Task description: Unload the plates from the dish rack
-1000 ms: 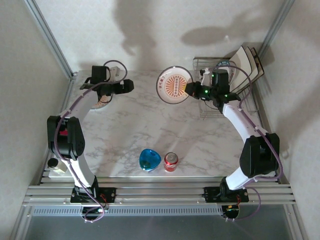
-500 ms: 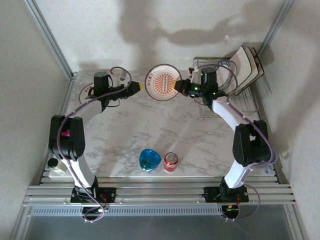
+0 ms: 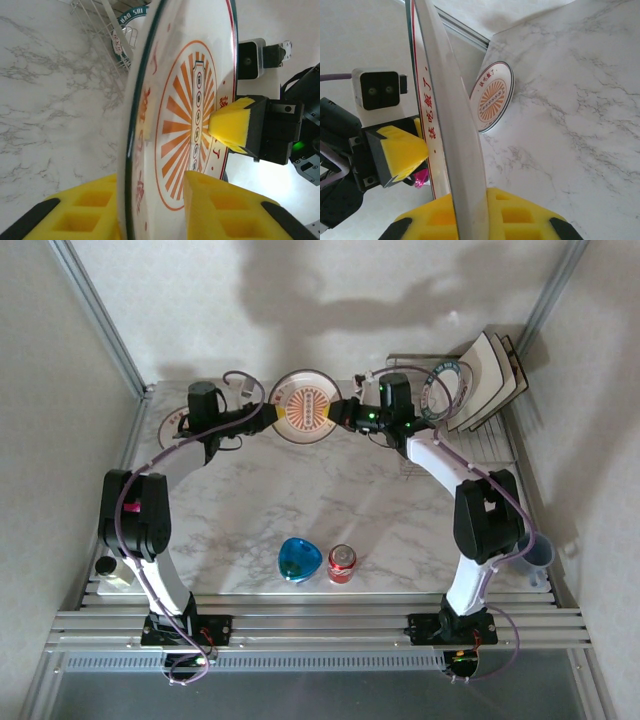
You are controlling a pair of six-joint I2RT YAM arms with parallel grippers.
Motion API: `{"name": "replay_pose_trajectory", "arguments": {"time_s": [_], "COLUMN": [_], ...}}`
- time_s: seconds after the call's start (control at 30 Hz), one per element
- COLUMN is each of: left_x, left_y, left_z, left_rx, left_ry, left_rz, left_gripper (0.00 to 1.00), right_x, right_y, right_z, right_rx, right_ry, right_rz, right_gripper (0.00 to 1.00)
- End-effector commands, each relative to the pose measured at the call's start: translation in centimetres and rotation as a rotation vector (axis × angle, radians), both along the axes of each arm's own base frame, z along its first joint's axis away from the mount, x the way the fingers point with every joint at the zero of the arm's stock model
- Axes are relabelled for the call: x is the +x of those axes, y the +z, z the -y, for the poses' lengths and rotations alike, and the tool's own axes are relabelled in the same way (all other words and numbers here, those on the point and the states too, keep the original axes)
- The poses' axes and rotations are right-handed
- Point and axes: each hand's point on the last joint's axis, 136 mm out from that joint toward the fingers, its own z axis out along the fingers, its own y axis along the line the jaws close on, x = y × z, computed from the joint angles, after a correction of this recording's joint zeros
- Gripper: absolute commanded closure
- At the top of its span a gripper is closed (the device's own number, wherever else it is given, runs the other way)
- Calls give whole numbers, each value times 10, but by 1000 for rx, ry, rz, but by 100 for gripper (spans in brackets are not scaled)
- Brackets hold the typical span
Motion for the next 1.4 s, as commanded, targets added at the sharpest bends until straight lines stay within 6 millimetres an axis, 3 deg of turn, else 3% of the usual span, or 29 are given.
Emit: {"name": "replay_pose_trajectory", "arguments": {"time_s": [0.0,0.1,0.33,0.4,0.5,0.6,0.67,0.83,0.97,1.17,1.37], "left_x": [3,3,5,7,11,16,20,33,41,26,8], "left_y": [18,17,24,27,33,39,43,40,24,9,-12], "left_z": [4,5,3,-1,-9,-22,-33,-78,-135,-214,-261], "left_rx": [-19,-23,-30,-35,-48,-68,-83,-82,-14,-59,-39], "left_ry": [-33,-37,-25,-10,22,73,121,339,620,965,1193], "left_rz": [60,54,65,71,80,83,84,59,26,-25,-81], "left_gripper": [82,100,100,100,100,100,100,100,100,100,100], "right_x": [3,4,6,6,8,13,20,29,30,23,16], "right_y": [28,29,22,21,19,11,6,10,30,52,44], "right_z": [-11,-12,-13,-11,-3,15,37,100,153,211,262], "right_rx": [48,42,-8,-37,-114,-251,-399,-744,-903,-955,-1087], "right_ry": [31,34,32,25,-2,-71,-149,-273,-356,-466,-461], "right_rz": [78,80,68,75,87,89,107,136,157,156,55], "right_gripper": [100,100,98,85,41,15,1,1,1,1,1]}}
